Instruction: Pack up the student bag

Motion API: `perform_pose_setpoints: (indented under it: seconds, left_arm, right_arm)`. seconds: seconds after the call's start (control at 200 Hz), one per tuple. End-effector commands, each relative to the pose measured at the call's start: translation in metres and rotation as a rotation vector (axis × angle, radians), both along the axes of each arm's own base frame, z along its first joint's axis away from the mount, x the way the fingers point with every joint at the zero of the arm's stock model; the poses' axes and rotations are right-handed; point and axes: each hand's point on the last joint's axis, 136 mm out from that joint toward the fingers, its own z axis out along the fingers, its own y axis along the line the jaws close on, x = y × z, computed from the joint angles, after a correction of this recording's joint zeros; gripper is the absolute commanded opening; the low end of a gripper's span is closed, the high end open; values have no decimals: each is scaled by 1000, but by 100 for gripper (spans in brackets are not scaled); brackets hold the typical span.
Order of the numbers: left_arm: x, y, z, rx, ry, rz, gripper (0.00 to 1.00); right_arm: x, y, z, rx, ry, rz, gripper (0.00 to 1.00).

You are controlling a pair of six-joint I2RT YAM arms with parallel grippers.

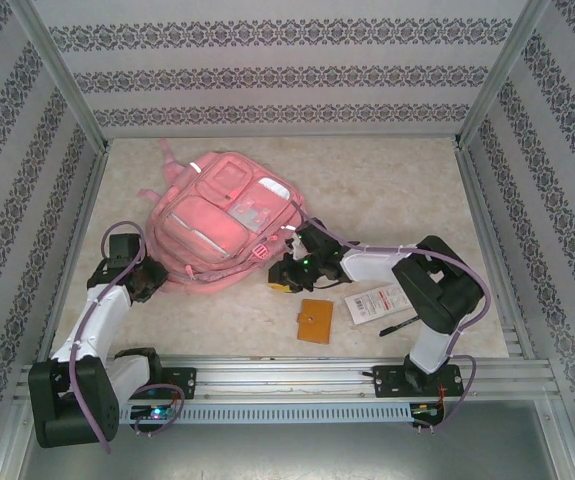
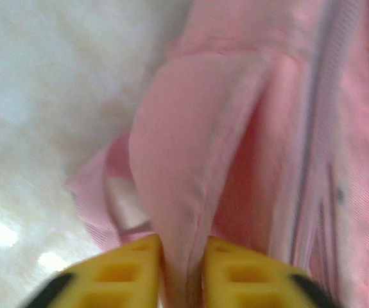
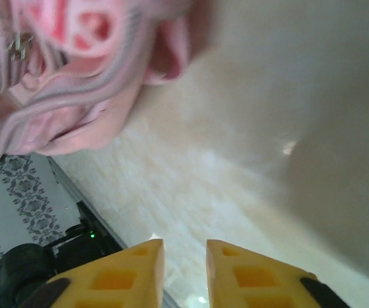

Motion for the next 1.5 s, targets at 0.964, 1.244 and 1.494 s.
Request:
perform_pose_setpoints:
  seconds: [0.964, 1.244, 1.494]
  left_arm:
    - [23, -27, 24, -210, 44, 16, 0]
    - [24, -49, 70, -301, -98, -69, 0]
    - [26, -65, 86, -352, -154, -132, 0]
  right_arm:
    - [3, 115, 92, -92, -670, 394, 51]
    - [25, 139, 110, -111, -622, 339, 56]
    - [33, 142, 85, -181, -395, 98, 55]
